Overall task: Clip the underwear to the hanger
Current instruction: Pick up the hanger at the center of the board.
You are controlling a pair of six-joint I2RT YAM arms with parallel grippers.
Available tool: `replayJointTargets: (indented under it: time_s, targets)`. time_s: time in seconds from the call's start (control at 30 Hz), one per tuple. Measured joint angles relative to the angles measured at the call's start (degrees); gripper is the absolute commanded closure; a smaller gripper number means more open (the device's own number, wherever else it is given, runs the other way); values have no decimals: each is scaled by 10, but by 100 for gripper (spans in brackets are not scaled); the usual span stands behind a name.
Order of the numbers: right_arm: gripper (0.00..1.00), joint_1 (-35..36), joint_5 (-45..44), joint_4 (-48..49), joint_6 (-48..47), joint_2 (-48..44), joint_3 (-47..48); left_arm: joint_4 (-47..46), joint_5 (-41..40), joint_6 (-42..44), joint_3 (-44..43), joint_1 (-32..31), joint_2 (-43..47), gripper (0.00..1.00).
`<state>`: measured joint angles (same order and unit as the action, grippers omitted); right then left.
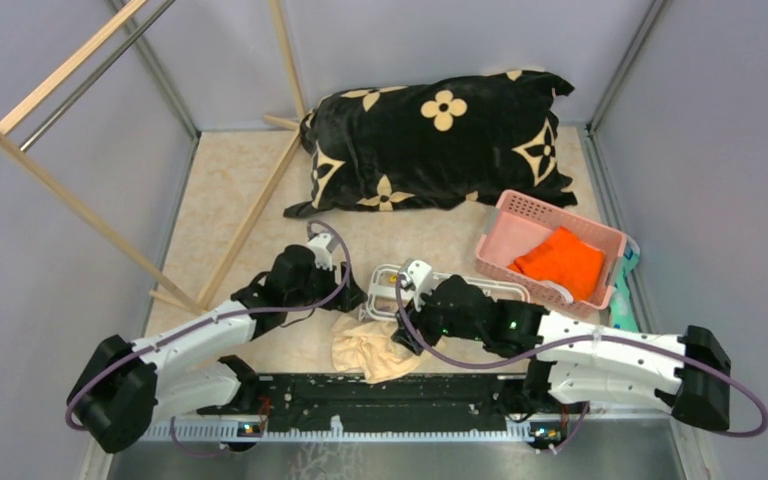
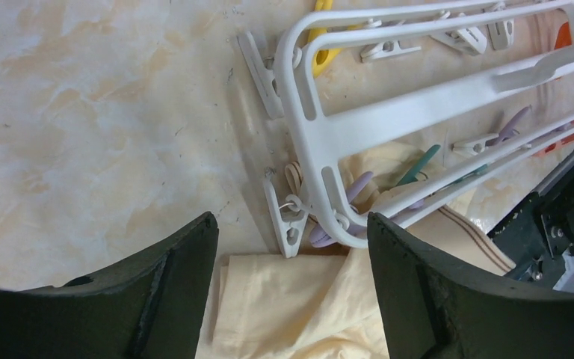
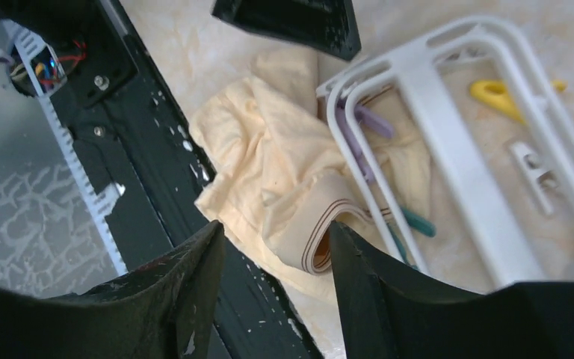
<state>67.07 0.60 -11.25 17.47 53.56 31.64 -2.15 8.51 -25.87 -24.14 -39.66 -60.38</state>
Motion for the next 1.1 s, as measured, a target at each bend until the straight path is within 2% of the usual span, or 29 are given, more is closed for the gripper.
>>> replayJointTargets:
  time_s: [0.2,0.43,0.87,1.03,1.1]
  targets:
    - [43,-10,-28,-94,-64,4,94,17,-12,-4,-43,0,-8,21]
    - [43,-43,-34,-187,-121,143,166,47,-35,-12,-43,0,59,21]
    - [44,-49,-7,-147,-146,303,230,86,-94,-33,-28,1,156,22]
    - [52,-54,-4,-130,-160,363,252,104,-129,-46,-7,2,237,22]
    - [59,-55,-3,-129,-165,376,256,110,-139,-50,1,2,265,22]
